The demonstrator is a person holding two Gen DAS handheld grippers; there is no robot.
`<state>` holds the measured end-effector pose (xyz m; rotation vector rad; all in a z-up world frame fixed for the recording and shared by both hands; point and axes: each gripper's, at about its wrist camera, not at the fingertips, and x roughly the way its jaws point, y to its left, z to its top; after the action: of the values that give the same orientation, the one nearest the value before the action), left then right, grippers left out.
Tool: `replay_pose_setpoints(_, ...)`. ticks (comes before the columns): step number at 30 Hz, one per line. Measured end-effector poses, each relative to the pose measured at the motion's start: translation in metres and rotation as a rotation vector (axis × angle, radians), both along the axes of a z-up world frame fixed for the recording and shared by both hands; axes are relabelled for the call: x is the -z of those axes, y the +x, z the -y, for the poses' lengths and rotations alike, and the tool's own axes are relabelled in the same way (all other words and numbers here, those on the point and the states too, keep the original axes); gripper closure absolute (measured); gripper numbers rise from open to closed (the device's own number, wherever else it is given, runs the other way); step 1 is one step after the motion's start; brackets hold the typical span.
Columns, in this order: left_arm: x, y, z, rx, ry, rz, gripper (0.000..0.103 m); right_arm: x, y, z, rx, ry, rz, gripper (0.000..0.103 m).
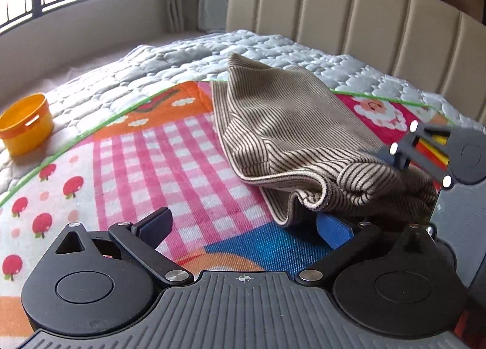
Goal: Fold clothes
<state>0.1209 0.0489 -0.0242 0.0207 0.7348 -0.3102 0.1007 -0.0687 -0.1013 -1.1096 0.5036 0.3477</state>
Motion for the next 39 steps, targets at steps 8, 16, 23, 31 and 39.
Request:
replay_pose_setpoints(8,-0.039,0.0,-0.035,-0.009,-0.248,0.06,0.0,-0.03,-0.069,0.028,-0.229,-0.167,-0.181,0.081)
replay_pose_setpoints(16,-0.035,0.067,0.03,0.2,-0.086,0.168,0.013,-0.064,-0.078,0.055,-0.373,-0.307,-0.246,0.081)
replay_pose_setpoints(23,0.025,0.141,-0.001,-0.001,-0.013,0.047,0.015,-0.09,0.0,0.039,-0.538,-0.47,-0.157,0.075)
replay_pose_setpoints(31,0.031,0.153,-0.043,-0.002,-0.217,-0.011,0.014,-0.05,0.124,-0.008,-0.445,-0.451,-0.049,0.059)
replay_pose_setpoints(39,-0.007,0.146,-0.082,0.086,-0.553,0.027,0.003,-0.017,0.141,-0.02,-0.394,-0.424,-0.072,0.061)
